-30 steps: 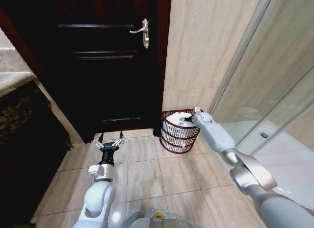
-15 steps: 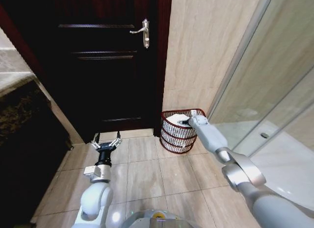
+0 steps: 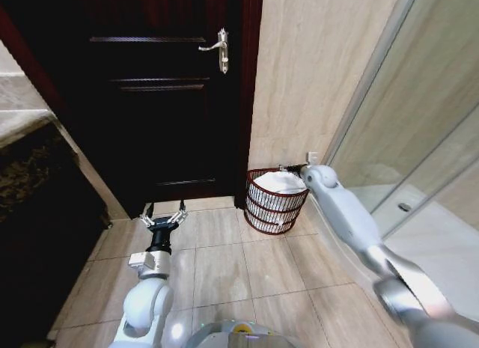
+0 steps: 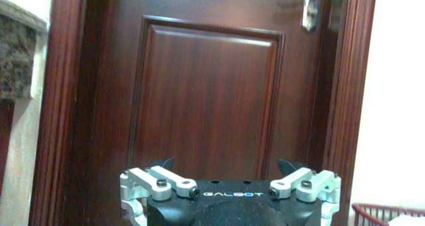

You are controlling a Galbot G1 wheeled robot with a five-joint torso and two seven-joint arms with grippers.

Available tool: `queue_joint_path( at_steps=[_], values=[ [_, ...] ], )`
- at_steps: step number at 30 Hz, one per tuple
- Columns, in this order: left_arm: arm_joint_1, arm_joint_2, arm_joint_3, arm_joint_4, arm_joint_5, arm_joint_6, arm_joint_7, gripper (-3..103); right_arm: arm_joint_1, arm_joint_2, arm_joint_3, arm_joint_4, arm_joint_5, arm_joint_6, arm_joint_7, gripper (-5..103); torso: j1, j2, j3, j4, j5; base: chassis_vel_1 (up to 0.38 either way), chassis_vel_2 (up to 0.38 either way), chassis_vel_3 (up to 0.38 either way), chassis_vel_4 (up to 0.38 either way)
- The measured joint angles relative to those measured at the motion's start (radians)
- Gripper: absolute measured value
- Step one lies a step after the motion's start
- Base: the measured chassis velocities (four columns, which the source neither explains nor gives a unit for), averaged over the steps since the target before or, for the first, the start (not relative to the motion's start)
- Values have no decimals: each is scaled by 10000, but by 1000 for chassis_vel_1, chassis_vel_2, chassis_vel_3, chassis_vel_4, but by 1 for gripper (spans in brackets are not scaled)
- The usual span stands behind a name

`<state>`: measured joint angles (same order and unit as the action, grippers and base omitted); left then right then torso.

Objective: Discard the used towel into the hamper.

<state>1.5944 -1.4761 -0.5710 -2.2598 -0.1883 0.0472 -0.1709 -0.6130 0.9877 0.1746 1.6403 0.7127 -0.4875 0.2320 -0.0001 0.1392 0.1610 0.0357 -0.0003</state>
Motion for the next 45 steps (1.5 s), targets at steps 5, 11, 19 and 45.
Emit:
queue_joint_path(
  at_steps=[5, 11, 19, 45],
  values=[
    [87, 310, 86, 83, -6, 141, -4, 100, -3513, 25, 2272, 3170, -1705, 706, -447, 100, 0, 0, 0, -3, 2, 0, 0, 0, 0],
    [261, 321, 268, -125, 83, 301, 1, 100, -7035, 1140, 3796, 4761, -4426, 2444, -1401, 100, 0, 0, 0, 4, 4, 0, 0, 0, 0],
    [480, -231, 662, -138, 647, 250, -126, 100, -8801, 2958, 4719, 4949, -5583, 3566, -1949, 100, 0, 1, 1, 5, 1, 0, 0, 0, 0],
    [793, -187, 940, -48, 909, -305, -255, 100, -9398, 2396, 5448, 5485, -4161, 2579, -2463, 100, 0, 0, 2, 5, 3, -14, -13, 16, 12]
  ],
)
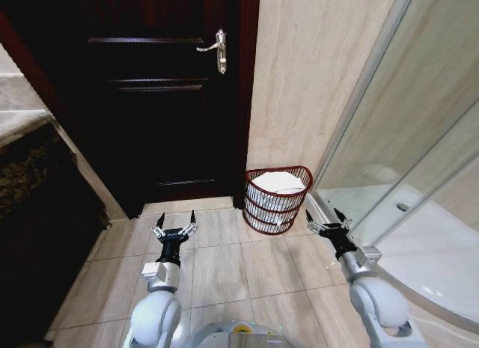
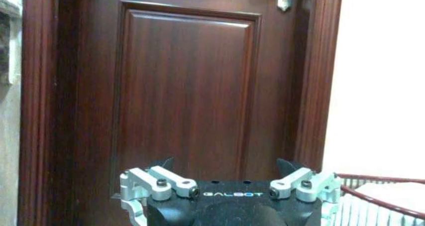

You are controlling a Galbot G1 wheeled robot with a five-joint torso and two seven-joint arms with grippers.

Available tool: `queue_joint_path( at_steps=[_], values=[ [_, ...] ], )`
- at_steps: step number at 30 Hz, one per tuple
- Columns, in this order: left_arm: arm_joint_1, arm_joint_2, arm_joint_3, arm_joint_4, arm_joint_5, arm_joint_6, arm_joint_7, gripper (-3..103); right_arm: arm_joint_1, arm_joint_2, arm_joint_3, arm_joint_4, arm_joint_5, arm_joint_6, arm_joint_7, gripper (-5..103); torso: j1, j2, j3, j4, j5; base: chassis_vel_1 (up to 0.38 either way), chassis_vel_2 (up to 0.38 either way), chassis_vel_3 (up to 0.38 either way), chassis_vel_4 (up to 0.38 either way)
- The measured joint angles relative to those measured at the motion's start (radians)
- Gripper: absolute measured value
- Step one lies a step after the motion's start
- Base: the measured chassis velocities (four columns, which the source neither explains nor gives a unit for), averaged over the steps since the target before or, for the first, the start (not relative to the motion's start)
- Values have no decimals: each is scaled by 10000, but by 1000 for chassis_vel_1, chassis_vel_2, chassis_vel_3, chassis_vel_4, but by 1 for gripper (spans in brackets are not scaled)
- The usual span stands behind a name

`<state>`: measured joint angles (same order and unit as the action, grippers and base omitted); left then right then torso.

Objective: Discard the used towel into the hamper.

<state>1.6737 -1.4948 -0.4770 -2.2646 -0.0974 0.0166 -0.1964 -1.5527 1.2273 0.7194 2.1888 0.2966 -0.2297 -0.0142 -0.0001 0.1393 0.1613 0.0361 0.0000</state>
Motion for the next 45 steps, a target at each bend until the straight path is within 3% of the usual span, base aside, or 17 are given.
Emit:
queue_joint_path(
  at_steps=[15, 45],
  values=[
    [3, -32, 409, 376, -4, -106, -51, 100, -56, -57, -122, -40, 311, -160, 100, 100, 1, 0, 0, -1, 1, -135, -135, 145, 148],
    [123, 41, 496, 463, 150, -465, -653, 100, -172, 52, -128, 33, 406, 9, 216, 100, 1, 0, 0, -2, 0, 44, 49, 38, 38]
  ],
)
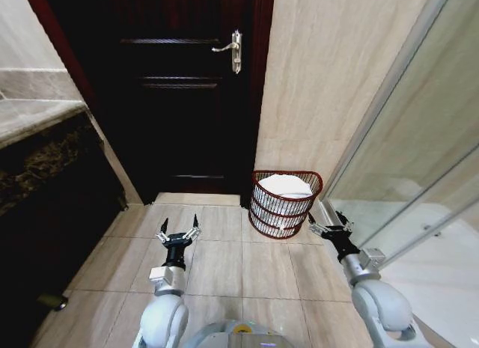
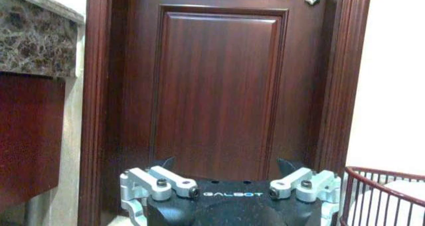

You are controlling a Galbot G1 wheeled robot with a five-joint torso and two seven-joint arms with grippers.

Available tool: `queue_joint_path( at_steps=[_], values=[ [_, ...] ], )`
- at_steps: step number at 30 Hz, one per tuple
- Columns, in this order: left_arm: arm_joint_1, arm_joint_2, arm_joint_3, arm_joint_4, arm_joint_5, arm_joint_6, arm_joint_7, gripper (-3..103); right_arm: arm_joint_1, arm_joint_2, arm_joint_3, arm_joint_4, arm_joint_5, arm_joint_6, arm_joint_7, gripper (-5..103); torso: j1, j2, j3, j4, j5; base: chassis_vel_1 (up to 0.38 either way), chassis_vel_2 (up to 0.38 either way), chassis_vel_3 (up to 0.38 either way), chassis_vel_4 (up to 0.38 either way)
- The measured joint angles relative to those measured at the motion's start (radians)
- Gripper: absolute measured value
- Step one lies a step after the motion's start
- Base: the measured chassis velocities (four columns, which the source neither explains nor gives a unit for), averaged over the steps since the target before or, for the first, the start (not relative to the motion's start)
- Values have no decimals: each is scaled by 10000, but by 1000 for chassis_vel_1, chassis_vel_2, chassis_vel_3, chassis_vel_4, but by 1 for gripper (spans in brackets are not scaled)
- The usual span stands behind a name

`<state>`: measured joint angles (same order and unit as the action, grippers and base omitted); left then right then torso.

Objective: Discard the used towel into the hamper.

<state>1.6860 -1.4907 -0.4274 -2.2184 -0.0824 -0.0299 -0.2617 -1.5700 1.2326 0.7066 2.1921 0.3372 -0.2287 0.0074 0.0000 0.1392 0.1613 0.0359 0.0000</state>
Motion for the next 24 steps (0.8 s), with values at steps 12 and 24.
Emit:
queue_joint_path(
  at_steps=[12, 24],
  values=[
    [131, 47, -203, -53, -49, -150, 66, 100, -60, 278, -244, 240, -279, -8, -14, 100, 0, 0, 0, 2, -1, 0, 0, 0, 0],
    [110, 37, -182, -145, -235, -1, 320, 100, -29, 269, -270, 391, -368, -81, 40, 100, 0, 0, 0, 1, 1, -9, 6, 4, -8]
  ],
)
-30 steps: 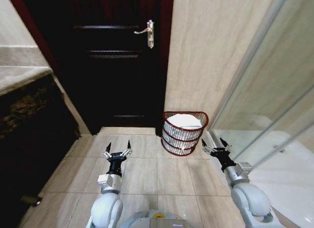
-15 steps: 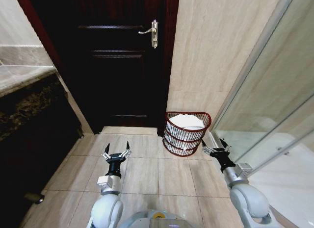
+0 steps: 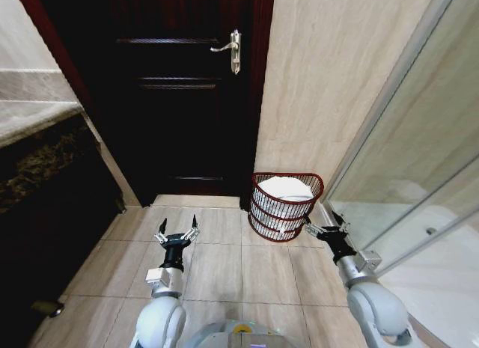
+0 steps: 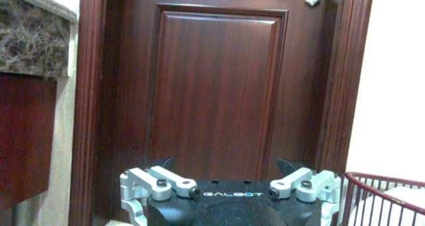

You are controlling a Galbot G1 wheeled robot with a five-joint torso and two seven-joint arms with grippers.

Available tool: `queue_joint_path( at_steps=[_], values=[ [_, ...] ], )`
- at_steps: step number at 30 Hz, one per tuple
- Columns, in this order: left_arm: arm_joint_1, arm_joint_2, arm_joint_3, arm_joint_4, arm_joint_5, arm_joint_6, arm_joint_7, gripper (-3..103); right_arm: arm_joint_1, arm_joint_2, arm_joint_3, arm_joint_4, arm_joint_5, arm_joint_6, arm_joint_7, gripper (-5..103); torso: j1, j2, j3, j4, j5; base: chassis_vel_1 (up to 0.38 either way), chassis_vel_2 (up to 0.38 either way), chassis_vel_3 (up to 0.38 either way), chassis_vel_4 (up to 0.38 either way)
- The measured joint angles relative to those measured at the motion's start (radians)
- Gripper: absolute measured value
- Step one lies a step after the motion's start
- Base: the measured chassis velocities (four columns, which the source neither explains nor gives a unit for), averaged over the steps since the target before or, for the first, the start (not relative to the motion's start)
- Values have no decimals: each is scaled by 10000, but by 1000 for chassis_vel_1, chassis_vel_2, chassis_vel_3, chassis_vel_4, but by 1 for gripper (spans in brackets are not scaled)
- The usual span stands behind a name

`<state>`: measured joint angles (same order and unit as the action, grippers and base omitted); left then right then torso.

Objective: Discard the used towel into the hamper.

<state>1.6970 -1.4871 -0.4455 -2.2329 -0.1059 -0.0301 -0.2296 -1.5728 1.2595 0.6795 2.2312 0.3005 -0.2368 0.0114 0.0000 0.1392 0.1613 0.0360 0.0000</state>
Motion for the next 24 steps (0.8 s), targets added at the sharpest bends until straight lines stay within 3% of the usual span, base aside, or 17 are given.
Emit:
queue_joint_path(
  at_steps=[13, 20, 24],
  values=[
    [-330, 80, 58, 253, 68, -113, -372, 100, -13, 99, 200, 0, 148, 40, 88, 100, 0, 0, 0, -2, 0, 0, 0, 0, 0],
    [-498, 225, 78, -45, 45, 713, -384, 100, -138, 426, 416, 247, 145, 308, 368, 100, 0, 0, 0, -1, -1, 0, 0, 0, 0],
    [-432, 307, 63, -491, 71, 1511, -372, 100, -240, 819, 697, 291, -177, 835, 441, 100, 3, 19, 14, 3, 1, 0, 0, 0, 0]
  ],
)
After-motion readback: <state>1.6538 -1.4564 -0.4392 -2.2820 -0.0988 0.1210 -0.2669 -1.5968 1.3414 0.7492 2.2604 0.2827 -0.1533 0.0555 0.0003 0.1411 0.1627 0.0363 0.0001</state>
